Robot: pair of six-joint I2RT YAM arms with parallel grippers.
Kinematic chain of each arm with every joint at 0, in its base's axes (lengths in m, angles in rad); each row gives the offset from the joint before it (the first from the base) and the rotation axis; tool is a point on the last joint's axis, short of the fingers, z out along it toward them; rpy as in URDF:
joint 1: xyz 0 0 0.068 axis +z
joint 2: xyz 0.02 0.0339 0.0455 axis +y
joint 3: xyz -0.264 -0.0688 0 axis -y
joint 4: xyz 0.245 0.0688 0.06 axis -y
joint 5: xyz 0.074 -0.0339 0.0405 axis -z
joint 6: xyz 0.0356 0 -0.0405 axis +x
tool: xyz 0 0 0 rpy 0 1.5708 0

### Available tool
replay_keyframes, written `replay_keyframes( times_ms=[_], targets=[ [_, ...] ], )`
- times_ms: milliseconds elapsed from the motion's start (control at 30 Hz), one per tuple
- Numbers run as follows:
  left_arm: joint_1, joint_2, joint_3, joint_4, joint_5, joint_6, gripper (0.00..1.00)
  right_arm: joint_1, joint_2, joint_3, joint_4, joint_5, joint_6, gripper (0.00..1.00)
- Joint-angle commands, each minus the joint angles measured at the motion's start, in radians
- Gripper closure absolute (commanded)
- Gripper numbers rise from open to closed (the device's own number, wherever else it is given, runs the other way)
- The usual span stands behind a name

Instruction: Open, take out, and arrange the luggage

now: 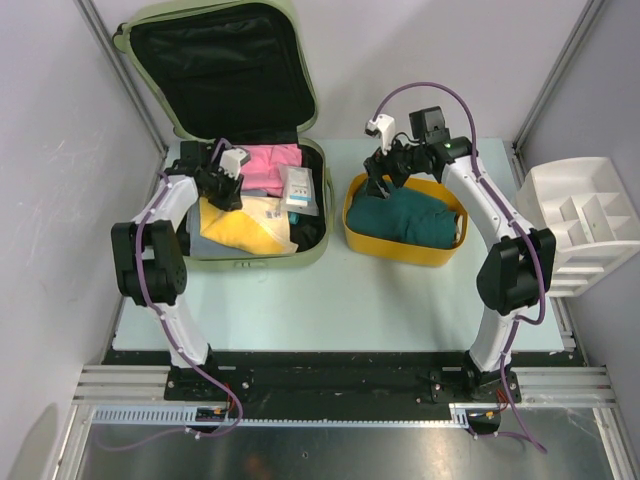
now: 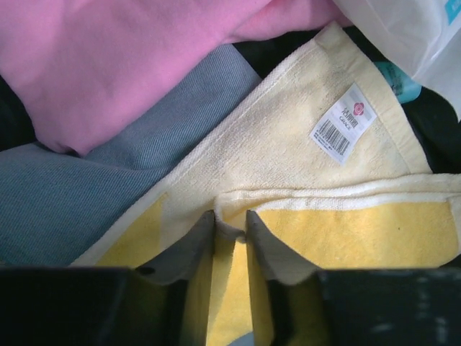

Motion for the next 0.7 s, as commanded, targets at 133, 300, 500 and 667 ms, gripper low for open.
replay_keyframes(
  times_ms=[133, 300, 500, 667],
  targets=[
    [0.021, -0.089, 0.016, 0.001, 0.011, -0.002, 1.00, -0.004, 0.008, 0.048, 0.005, -0.007, 0.011, 0.19],
    [0.064, -0.100, 0.051, 0.001, 0.012, -0.021, 1.00, -0.004, 0.005, 0.044, 0.010, -0.013, 0.013, 0.18],
    [0.121, -0.072, 0.094, 0.001, 0.018, -0.062, 1.00, -0.004, 0.008, 0.040, 0.008, -0.018, 0.013, 0.18],
    [0.167, -0.057, 0.125, 0.004, 0.006, -0.113, 1.00, -0.004, 0.005, 0.036, 0.007, -0.018, 0.011, 0.19]
  ],
)
